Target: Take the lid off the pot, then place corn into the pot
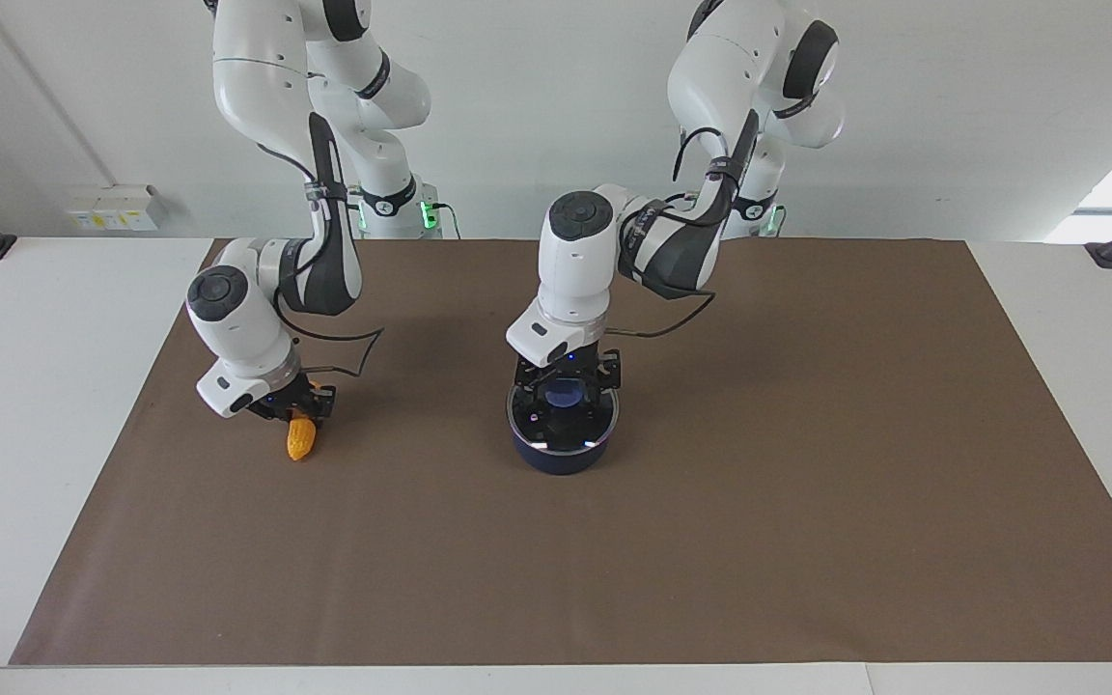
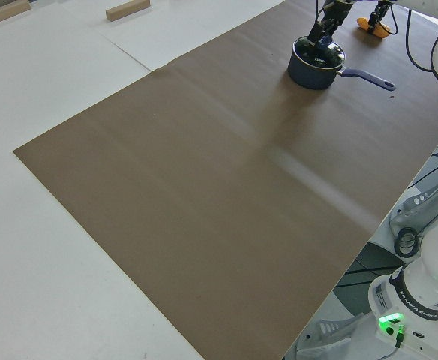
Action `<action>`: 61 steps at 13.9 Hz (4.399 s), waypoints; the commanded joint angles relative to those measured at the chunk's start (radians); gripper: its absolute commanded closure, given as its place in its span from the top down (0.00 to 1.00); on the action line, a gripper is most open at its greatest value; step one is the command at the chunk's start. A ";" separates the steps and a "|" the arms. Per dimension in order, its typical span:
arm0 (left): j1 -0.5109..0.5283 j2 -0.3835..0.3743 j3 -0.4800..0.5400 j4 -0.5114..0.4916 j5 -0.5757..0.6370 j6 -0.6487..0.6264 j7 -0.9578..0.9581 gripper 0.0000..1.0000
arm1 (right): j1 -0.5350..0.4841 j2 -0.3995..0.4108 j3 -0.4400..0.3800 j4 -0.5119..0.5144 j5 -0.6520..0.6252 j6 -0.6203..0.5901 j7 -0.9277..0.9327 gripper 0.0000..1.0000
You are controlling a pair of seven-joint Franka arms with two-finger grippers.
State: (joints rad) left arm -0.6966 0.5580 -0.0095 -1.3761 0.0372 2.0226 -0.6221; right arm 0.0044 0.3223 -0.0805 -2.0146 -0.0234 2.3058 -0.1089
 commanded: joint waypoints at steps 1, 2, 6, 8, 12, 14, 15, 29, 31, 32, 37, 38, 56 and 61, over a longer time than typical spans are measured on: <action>-0.024 0.013 0.020 0.034 0.024 -0.048 -0.022 1.00 | -0.003 0.004 0.004 0.000 0.008 0.024 0.000 0.00; -0.024 0.011 0.020 0.035 0.024 -0.047 -0.028 1.00 | -0.001 0.004 0.004 0.000 0.008 0.024 0.000 0.00; -0.024 0.019 0.020 0.057 0.024 -0.047 -0.057 0.91 | -0.001 0.004 0.004 0.000 0.008 0.024 0.000 0.00; -0.023 0.019 0.020 0.060 0.024 -0.047 -0.059 0.85 | -0.001 0.004 0.004 0.000 0.008 0.024 0.000 0.00; -0.023 0.019 0.020 0.060 0.024 -0.035 -0.059 0.73 | -0.001 0.004 0.004 0.000 0.008 0.026 0.000 0.00; -0.023 0.019 0.022 0.060 0.026 -0.038 -0.059 0.58 | -0.001 0.006 0.004 0.000 0.008 0.026 0.000 0.00; -0.023 0.019 0.022 0.060 0.024 -0.041 -0.059 0.42 | -0.001 0.004 0.004 0.000 0.008 0.024 0.002 0.00; 0.015 -0.122 0.019 0.057 0.044 -0.130 -0.036 0.00 | 0.095 -0.134 0.034 0.218 0.008 -0.313 0.216 0.00; 0.057 -0.162 0.019 0.051 0.017 -0.137 0.011 0.00 | 0.124 -0.134 0.035 0.221 0.008 -0.309 0.265 0.00; 0.074 -0.177 0.020 0.046 0.001 -0.151 0.050 0.00 | 0.138 -0.131 0.038 0.233 0.010 -0.310 0.293 0.00; 0.207 -0.234 0.022 0.003 -0.040 -0.223 0.255 0.00 | 0.238 -0.077 0.039 0.360 0.083 -0.316 0.472 0.00; 0.230 -0.242 0.023 0.003 -0.051 -0.232 0.284 0.00 | 0.267 -0.042 0.039 0.428 0.083 -0.336 0.510 0.00; 0.649 -0.354 0.023 -0.224 -0.054 -0.234 0.820 0.00 | 0.528 0.251 0.045 0.666 0.082 -0.370 0.756 0.00; 0.692 -0.484 0.025 -0.476 -0.054 -0.066 0.904 0.00 | 0.545 0.256 0.047 0.608 0.086 -0.329 0.718 0.00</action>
State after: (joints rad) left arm -0.0294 0.1886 0.0231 -1.6802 -0.0043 1.8574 0.2405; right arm 0.5509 0.5834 -0.0389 -1.3723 0.0400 1.9517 0.6518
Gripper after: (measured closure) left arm 0.344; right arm 0.621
